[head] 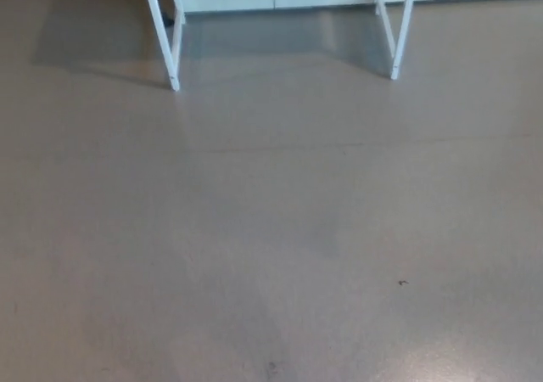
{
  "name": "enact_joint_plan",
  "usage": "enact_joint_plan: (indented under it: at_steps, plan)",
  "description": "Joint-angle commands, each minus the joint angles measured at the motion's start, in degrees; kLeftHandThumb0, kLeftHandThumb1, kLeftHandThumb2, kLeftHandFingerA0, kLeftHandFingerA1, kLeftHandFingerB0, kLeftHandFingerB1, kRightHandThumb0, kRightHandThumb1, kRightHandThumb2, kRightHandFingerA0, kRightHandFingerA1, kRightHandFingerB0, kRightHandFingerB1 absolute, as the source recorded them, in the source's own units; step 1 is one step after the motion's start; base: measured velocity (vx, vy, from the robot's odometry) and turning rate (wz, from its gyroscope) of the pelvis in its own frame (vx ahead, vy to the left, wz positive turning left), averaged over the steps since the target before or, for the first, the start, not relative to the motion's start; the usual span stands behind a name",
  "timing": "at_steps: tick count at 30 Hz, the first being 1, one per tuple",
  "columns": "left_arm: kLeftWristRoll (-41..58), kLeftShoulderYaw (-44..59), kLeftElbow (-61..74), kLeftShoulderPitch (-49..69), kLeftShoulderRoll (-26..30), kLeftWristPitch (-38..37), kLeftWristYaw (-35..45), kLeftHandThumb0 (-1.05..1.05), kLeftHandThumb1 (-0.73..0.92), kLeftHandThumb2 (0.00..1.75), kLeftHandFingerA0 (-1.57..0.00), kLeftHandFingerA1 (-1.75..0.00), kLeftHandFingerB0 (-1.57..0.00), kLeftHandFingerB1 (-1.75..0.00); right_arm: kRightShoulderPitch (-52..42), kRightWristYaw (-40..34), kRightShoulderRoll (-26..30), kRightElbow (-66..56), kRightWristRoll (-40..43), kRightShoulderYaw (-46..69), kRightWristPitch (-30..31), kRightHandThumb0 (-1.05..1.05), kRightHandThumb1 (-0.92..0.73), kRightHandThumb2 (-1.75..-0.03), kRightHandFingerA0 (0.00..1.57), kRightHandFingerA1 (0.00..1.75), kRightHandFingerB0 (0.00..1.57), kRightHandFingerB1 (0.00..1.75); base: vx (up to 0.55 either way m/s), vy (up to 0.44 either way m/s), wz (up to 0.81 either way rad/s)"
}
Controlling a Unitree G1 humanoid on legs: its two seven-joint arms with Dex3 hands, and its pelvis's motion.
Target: The robot walks towards a desk on which an air pump is kept in the middle. It lifts it up and holds it with its left hand and uses its right hand to compress it by pushing its handle inwards.
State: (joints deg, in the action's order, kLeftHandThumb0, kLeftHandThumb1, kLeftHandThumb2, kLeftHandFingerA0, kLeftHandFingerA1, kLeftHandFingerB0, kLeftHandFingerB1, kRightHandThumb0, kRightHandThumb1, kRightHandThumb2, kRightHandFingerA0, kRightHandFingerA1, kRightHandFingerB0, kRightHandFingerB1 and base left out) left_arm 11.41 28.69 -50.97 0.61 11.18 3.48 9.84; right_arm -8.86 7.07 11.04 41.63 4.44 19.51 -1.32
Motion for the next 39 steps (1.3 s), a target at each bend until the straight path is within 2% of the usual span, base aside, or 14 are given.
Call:
enact_joint_plan:
  at_steps: [1, 7, 13, 15, 22, 23, 25, 26, 28, 39]
  plan:
    - [8.4, 5.4, 0.7, -0.6, 0.2, 0.1, 3.7, -0.05, 0.71, 0.6, -0.39, -0.48, -0.32, -0.36, 0.4, 3.7, -0.4, -3.0, 7.1, 4.0, -1.6, -0.27, -0.7, -0.61, 0.61, 0.46, 0.29, 0.32, 0.01, -0.002, -0.19]
    - [8.2, 6.0, -0.6, -1.0, 0.3, -0.9, 4.3, -0.06, 0.67, 0.58, -0.34, -0.47, -0.34, -0.37, 1.0, 3.2, -0.5, -2.4, 6.6, 4.3, -1.2, -0.24, -0.69, -0.61, 0.62, 0.45, 0.31, 0.33, 0.05, 0.066, -0.07]
    - [8.2, 5.5, -0.8, -1.3, 0.7, -0.2, 3.4, -0.06, 0.69, 0.59, -0.42, -0.48, -0.34, -0.37, 0.6, 3.0, -0.6, -3.3, 6.8, 3.9, -1.0, -0.24, -0.71, -0.61, 0.61, 0.46, 0.31, 0.33, 0.21, 0.327, -0.11]
    - [8.6, 5.5, -0.6, -0.9, 0.7, -0.3, 4.2, -0.08, 0.7, 0.6, -0.37, -0.47, -0.32, -0.37, 0.7, 3.2, -0.4, -2.9, 6.5, 3.6, -1.3, -0.25, -0.7, -0.61, 0.61, 0.46, 0.31, 0.33, 0.23, 0.185, 0.02]
    - [9.3, 5.2, 0.0, -0.5, 0.7, -0.1, 4.7, -0.06, 0.72, 0.59, -0.36, -0.44, -0.31, -0.35, 1.2, 3.2, -0.3, -1.8, 6.2, 3.3, -2.2, -0.24, -0.69, -0.6, 0.64, 0.46, 0.32, 0.33, 0.26, -0.059, 0.1]
    - [9.6, 5.2, 0.1, -0.4, 0.7, -0.1, 4.9, -0.03, 0.51, 0.96, -0.27, -0.58, -0.19, -0.53, 1.4, 3.1, -0.3, -1.6, 6.2, 3.3, -2.3, -0.23, -0.69, -0.6, 0.64, 0.47, 0.32, 0.34, 0.29, -0.155, 0.07]
    - [9.9, 5.4, 0.4, -0.4, 0.6, 0.0, 4.9, -0.03, 0.5, 0.95, -0.28, -0.59, -0.21, -0.53, 1.6, 2.9, -0.3, -1.5, 6.1, 3.2, -2.2, -0.24, -0.68, -0.6, 0.66, 0.47, 0.33, 0.34, 0.31, -0.206, 0.16]
    - [9.8, 5.3, 0.3, -0.4, 0.7, -0.1, 4.8, -0.05, 0.7, 0.59, -0.36, -0.46, -0.32, -0.37, 1.7, 2.7, -0.3, -1.3, 6.0, 3.2, -2.4, -0.23, -0.69, -0.6, 0.65, 0.47, 0.34, 0.34, 0.4, -0.236, 0.22]
    - [9.4, 5.0, 0.2, -0.4, 0.7, -0.3, 4.3, -0.06, 0.69, 0.6, -0.4, -0.46, -0.35, -0.37, 1.8, 2.6, -0.2, -0.9, 5.7, 3.0, -2.9, -0.24, -0.7, -0.61, 0.62, 0.47, 0.33, 0.34, 0.45, -0.245, 0.4]
    - [9.5, 4.6, 0.0, -0.7, 0.7, -0.7, 3.2, -0.07, 0.67, 0.6, -0.38, -0.5, -0.38, -0.41, 2.3, 2.8, 0.2, -0.2, 5.7, 2.4, -3.1, -0.23, -0.69, -0.6, 0.65, 0.47, 0.33, 0.34, 0.34, 0.002, -0.1]
